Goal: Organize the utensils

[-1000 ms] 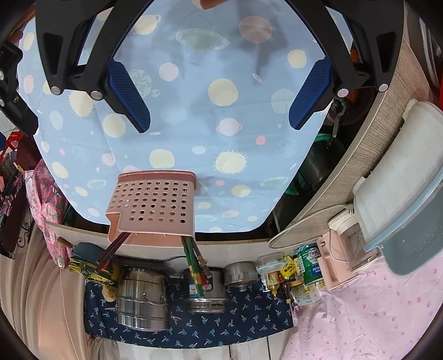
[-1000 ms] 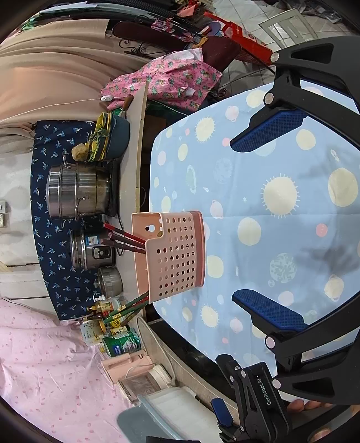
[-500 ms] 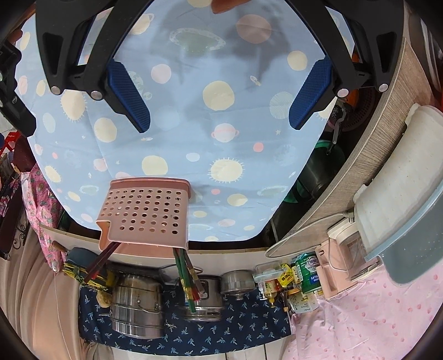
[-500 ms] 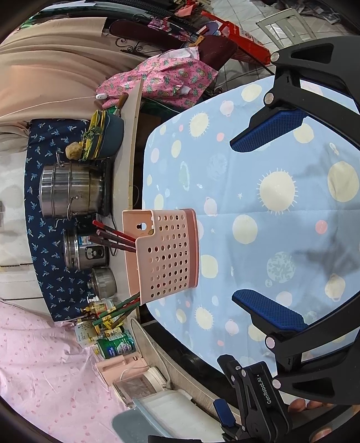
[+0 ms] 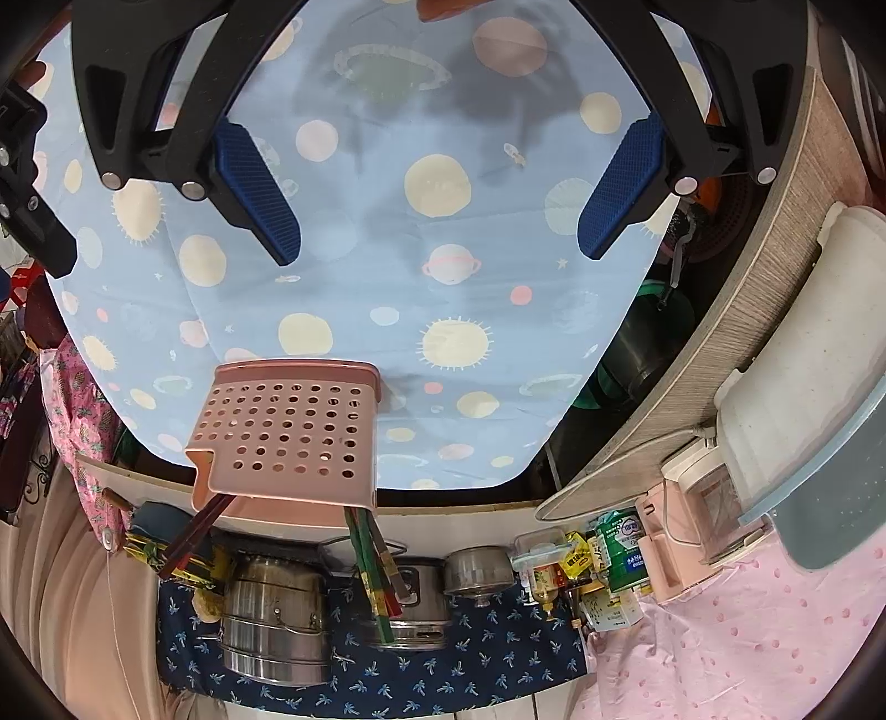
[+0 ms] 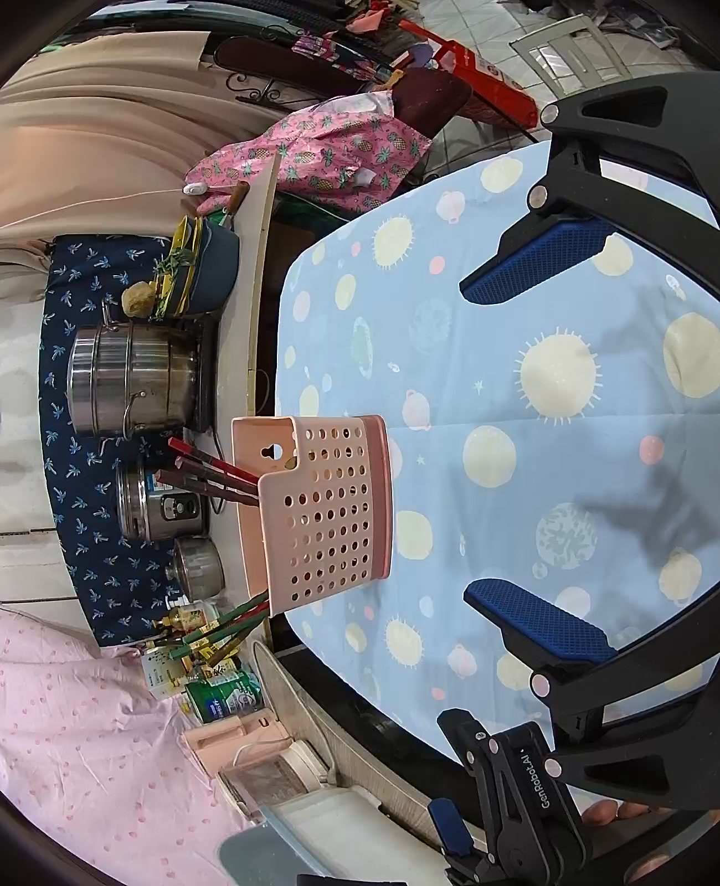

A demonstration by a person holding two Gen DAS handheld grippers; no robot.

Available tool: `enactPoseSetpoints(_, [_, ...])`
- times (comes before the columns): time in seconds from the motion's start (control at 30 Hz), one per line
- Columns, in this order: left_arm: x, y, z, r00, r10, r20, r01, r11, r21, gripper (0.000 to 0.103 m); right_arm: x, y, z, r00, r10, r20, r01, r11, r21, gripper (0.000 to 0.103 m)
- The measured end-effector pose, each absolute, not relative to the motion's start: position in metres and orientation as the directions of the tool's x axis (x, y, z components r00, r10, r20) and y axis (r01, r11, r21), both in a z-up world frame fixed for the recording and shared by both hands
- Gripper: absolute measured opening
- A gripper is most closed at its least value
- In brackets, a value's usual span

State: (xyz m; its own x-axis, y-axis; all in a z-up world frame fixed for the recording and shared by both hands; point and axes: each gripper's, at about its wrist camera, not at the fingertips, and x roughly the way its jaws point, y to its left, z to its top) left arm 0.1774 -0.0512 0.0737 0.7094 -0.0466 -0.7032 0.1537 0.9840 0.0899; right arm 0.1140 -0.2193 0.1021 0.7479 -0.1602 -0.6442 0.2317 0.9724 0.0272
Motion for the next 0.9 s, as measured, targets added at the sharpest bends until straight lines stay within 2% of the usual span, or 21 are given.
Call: enactPoseSetpoints(0.9, [0.188,-0.054,0.072,0.717,-0.029,-0.697,0.147,0.983,0.11,0.096,0.118,-0.221,0.099,0.746,-0.16,-0.646,0.234,0.972,0.029,0.096])
